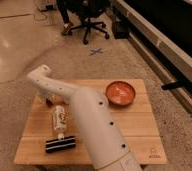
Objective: Place the pepper in the ceramic cup
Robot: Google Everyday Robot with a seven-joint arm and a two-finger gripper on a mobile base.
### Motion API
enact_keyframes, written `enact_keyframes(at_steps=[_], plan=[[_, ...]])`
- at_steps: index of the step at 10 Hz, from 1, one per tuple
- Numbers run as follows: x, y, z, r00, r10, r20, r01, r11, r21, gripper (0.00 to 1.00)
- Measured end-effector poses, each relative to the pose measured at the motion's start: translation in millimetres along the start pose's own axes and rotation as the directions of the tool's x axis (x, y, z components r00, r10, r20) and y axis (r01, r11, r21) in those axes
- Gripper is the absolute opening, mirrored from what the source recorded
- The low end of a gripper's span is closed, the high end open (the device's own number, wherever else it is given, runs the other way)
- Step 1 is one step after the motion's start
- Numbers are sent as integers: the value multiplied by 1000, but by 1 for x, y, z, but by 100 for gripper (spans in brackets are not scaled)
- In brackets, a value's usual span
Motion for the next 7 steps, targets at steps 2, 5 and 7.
enact_keyframes(at_steps=[2, 5, 7], plan=[[4, -8, -9, 1000, -21, -13, 21, 1000, 12, 0], [15, -13, -27, 998, -36, -46, 37, 999, 31, 0], [31, -13, -50, 995, -37, -90, 41, 998, 46, 0]])
